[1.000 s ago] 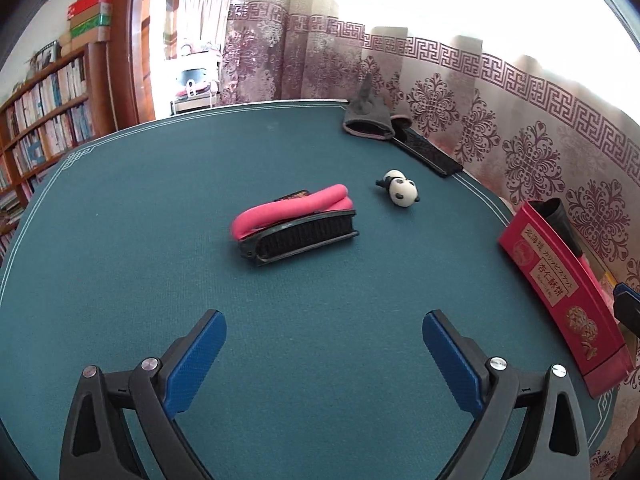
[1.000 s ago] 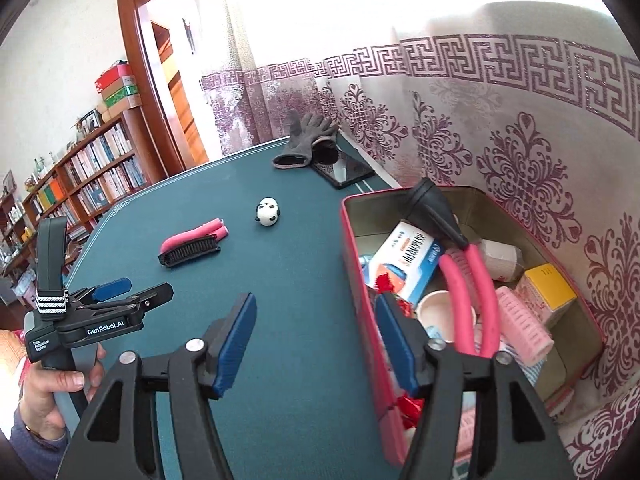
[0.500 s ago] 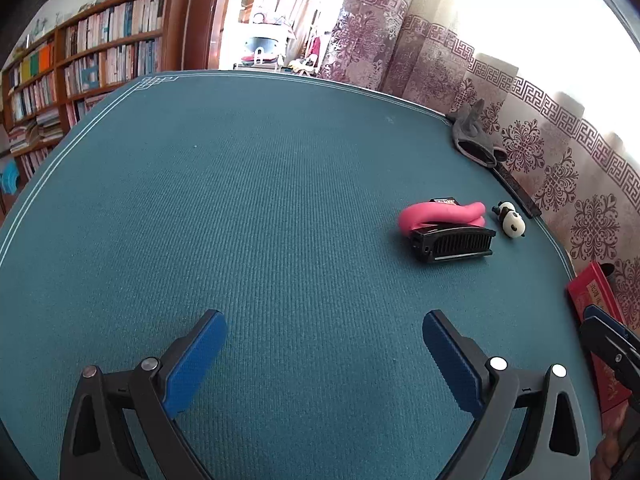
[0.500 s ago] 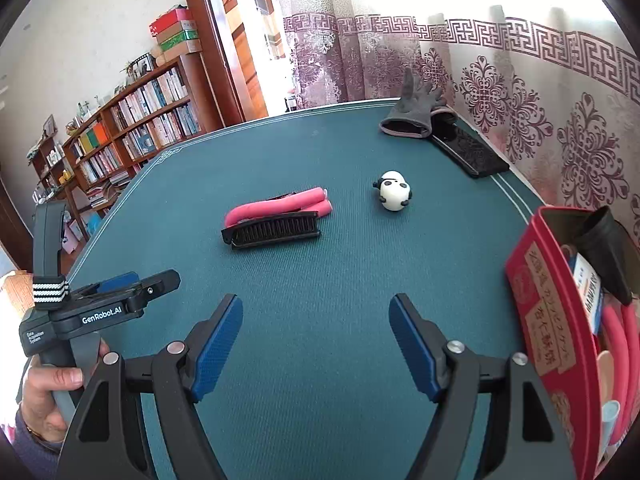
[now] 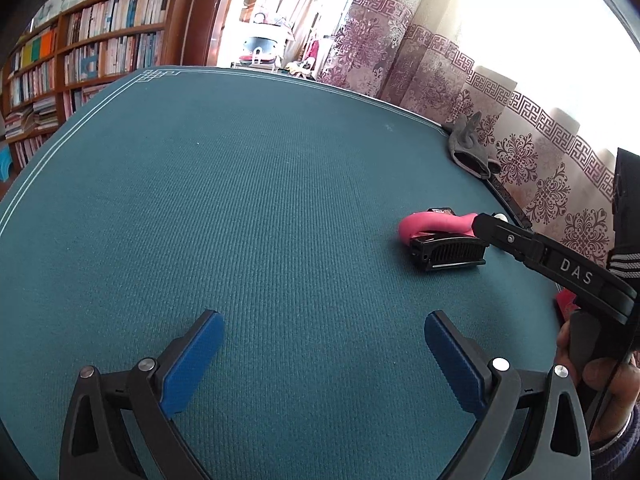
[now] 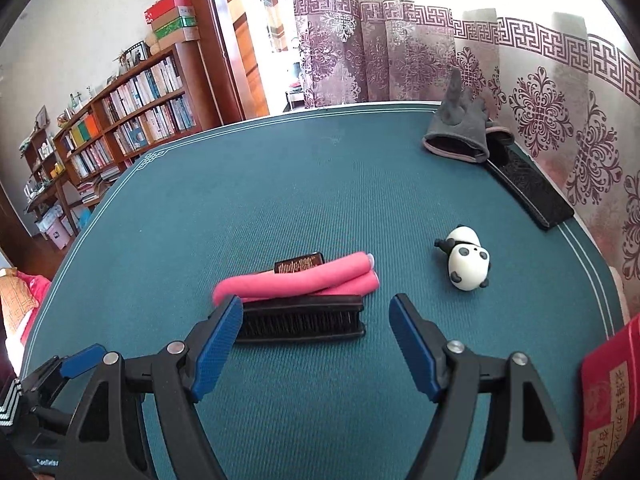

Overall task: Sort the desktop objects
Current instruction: 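Withdraw both tools from the tin back over the table, then grasp the pink foam roller with the right tool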

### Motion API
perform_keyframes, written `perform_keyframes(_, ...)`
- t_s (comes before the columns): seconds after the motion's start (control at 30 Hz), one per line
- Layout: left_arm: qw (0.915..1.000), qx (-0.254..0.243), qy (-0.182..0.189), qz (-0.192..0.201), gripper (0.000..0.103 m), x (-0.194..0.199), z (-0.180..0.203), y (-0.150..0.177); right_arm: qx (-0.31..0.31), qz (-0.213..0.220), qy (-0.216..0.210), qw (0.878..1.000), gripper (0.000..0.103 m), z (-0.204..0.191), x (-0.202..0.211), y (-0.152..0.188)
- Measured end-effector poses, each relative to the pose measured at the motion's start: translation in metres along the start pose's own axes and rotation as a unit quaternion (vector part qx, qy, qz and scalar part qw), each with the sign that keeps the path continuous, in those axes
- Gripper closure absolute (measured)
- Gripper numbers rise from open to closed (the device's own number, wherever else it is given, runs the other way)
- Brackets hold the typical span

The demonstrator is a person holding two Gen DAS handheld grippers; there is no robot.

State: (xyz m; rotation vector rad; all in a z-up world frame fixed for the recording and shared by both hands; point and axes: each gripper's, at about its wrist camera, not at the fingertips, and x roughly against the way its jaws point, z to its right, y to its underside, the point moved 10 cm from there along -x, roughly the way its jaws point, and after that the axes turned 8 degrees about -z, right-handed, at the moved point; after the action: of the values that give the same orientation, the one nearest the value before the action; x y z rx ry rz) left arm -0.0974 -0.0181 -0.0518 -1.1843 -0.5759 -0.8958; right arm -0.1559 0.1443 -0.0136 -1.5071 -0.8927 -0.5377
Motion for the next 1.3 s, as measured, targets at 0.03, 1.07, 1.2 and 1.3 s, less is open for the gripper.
perform_keyframes(0.03, 1.0, 0.0, 0.0, 0.0, 0.001, 0.0, 0.0, 0.0, -0.001, -0.001, 0.002, 1.0, 0.024, 0.0, -0.004, -0.004)
perform_keyframes(1.07, 1.0, -0.002, -0.003, -0.001, 0.001, -0.001, 0.002, 0.001, -0.064, -0.051, -0.065, 0.994, 0.024, 0.004, 0.0, 0.01)
perform_keyframes(1.2, 1.0, -0.002, -0.004, -0.001, 0.001, -0.001, 0.002, 0.001, -0.125, -0.08, -0.1, 0.984, 0.024, 0.005, -0.025, 0.003)
perform_keyframes(1.3, 1.0, -0.002, -0.003, -0.001, 0.001, -0.002, 0.003, 0.001, -0.125, -0.072, -0.097, 0.985, 0.023, -0.001, -0.031, -0.006)
